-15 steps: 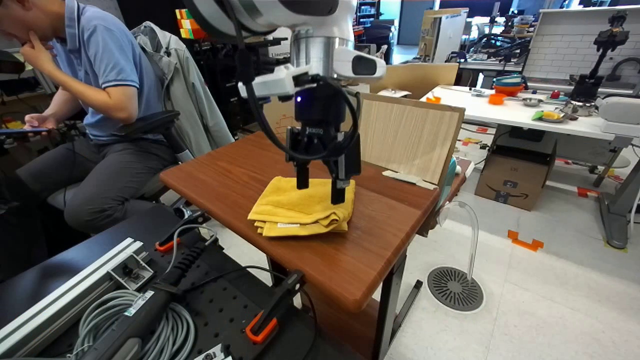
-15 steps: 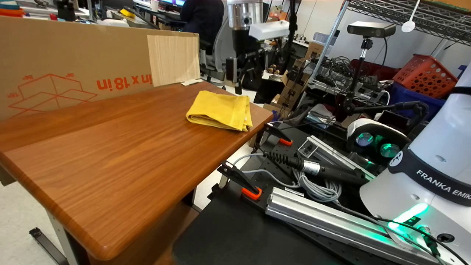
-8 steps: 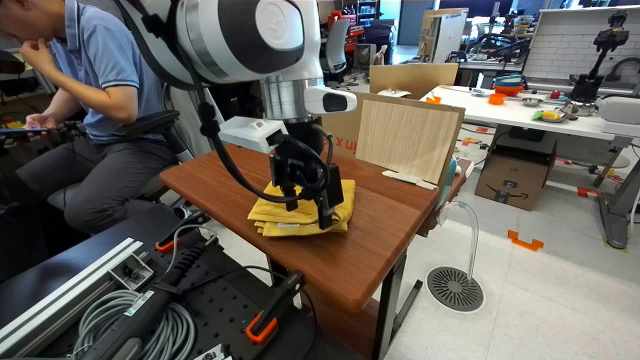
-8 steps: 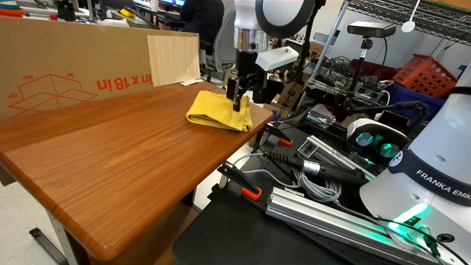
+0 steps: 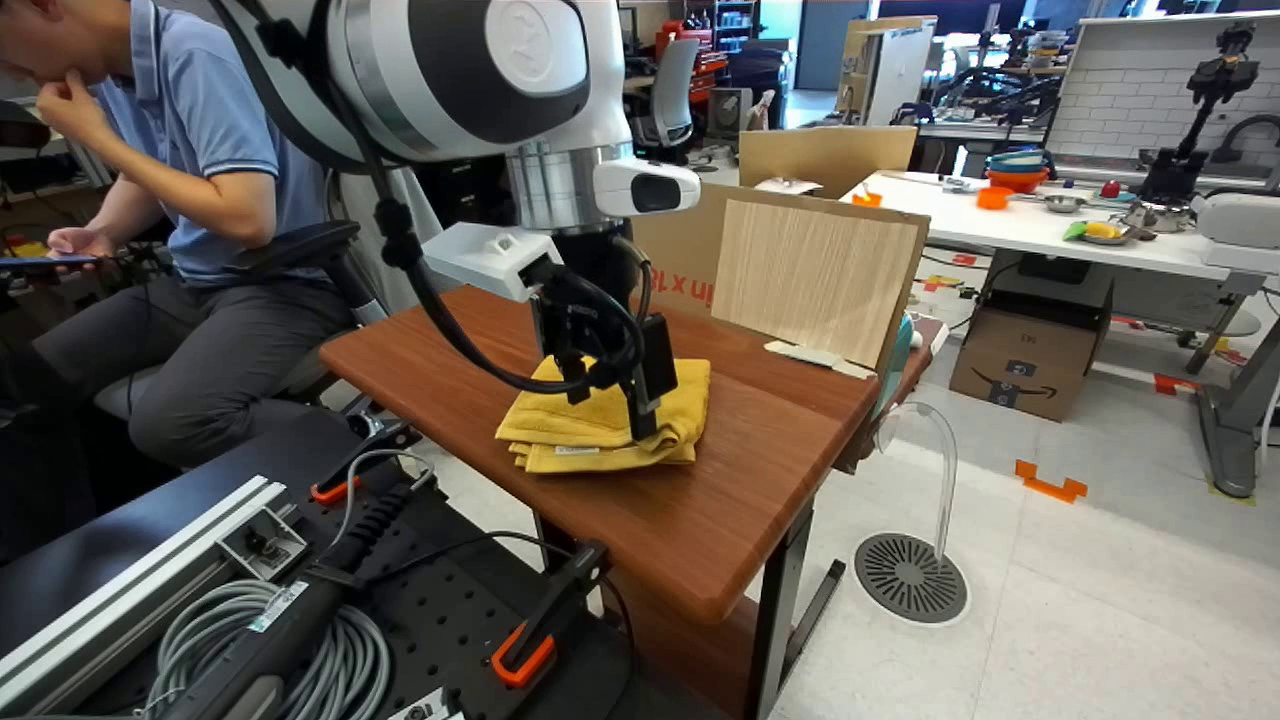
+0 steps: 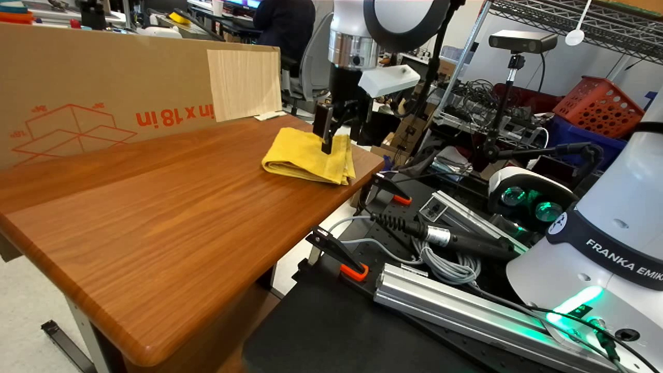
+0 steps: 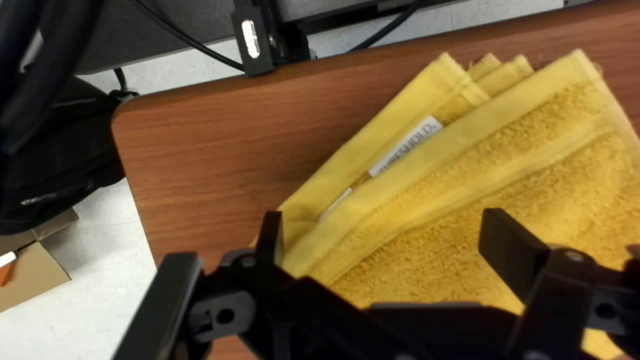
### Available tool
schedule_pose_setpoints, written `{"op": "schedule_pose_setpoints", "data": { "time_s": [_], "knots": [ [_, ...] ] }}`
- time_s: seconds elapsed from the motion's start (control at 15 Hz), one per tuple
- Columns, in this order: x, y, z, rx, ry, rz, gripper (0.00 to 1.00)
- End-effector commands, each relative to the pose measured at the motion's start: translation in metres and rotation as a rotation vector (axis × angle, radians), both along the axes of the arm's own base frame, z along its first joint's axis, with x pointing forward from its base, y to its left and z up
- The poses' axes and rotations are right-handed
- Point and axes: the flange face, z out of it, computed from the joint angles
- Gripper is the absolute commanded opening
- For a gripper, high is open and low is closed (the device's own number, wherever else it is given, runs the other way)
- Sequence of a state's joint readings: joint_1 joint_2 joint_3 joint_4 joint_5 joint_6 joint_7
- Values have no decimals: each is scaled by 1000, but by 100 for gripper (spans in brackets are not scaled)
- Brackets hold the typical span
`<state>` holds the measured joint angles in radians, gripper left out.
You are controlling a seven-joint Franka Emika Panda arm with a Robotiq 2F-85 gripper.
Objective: Use the yellow towel to wipe the table
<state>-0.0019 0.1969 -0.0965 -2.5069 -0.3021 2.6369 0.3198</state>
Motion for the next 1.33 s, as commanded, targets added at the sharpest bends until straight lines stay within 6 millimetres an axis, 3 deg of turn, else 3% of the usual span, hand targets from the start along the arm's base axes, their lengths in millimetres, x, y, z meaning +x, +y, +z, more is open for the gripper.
{"op": "schedule_pose_setpoints", "data": {
  "time_s": [0.0, 0.27, 0.73, 0.93, 1.07, 1.27],
  "knots": [
    [11, 29, 14, 33, -26, -14, 100],
    [19, 49, 10, 27, -12, -16, 100],
    [14, 46, 5, 24, -6, -11, 100],
    [44, 39, 15, 151, -67, -145, 100],
    [71, 30, 6, 235, -72, -252, 100],
    [97, 13, -24, 243, -51, -352, 100]
  ]
}}
